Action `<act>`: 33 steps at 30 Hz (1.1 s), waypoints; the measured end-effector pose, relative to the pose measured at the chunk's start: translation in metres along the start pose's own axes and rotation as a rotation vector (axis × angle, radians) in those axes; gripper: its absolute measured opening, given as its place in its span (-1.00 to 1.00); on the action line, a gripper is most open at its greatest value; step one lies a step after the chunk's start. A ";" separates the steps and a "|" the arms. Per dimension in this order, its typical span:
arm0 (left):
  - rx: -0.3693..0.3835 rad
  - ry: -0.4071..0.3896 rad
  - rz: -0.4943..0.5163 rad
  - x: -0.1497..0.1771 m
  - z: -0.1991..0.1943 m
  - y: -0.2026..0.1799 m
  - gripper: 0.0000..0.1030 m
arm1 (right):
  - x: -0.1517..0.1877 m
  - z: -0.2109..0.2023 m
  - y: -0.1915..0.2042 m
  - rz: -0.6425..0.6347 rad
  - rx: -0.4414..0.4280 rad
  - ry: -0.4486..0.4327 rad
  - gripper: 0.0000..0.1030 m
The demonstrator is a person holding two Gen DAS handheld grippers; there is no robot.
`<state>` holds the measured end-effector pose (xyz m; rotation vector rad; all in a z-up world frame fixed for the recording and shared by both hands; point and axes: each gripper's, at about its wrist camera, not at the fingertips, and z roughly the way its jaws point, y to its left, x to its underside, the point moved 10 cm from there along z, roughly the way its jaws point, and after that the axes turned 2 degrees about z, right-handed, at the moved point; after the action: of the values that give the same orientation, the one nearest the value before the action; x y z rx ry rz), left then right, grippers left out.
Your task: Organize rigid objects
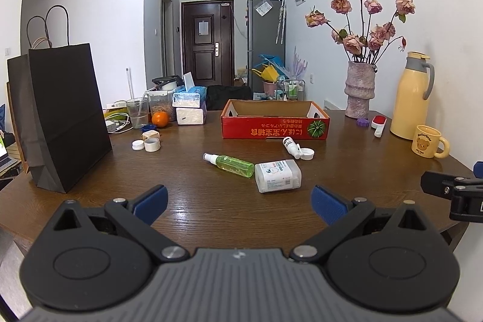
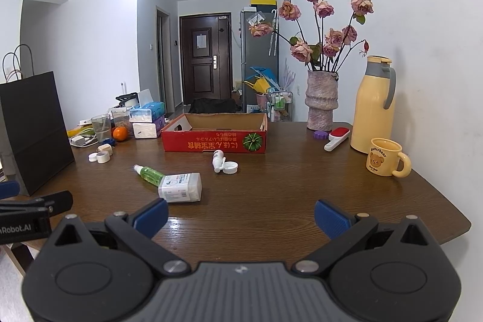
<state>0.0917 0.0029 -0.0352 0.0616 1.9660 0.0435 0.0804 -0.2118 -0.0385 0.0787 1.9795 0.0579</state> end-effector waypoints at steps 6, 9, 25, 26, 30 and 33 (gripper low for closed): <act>0.001 0.000 0.001 0.000 0.000 0.000 1.00 | 0.000 0.000 -0.002 0.000 -0.001 0.000 1.00; 0.000 0.000 0.001 0.000 0.000 0.001 1.00 | 0.001 -0.002 0.004 0.001 0.000 -0.002 1.00; 0.002 -0.001 0.001 0.001 0.000 0.001 1.00 | 0.000 -0.002 0.001 0.000 -0.001 -0.002 1.00; 0.002 -0.001 0.001 0.001 0.000 0.001 1.00 | 0.000 -0.002 0.000 0.000 -0.002 -0.002 1.00; 0.002 0.000 0.000 0.001 0.000 0.001 1.00 | 0.001 0.000 0.007 0.001 -0.004 -0.001 1.00; 0.002 -0.001 0.000 0.001 0.000 0.001 1.00 | -0.002 0.001 0.014 -0.001 -0.011 -0.001 1.00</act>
<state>0.0917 0.0041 -0.0362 0.0630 1.9654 0.0416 0.0823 -0.1978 -0.0360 0.0711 1.9777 0.0681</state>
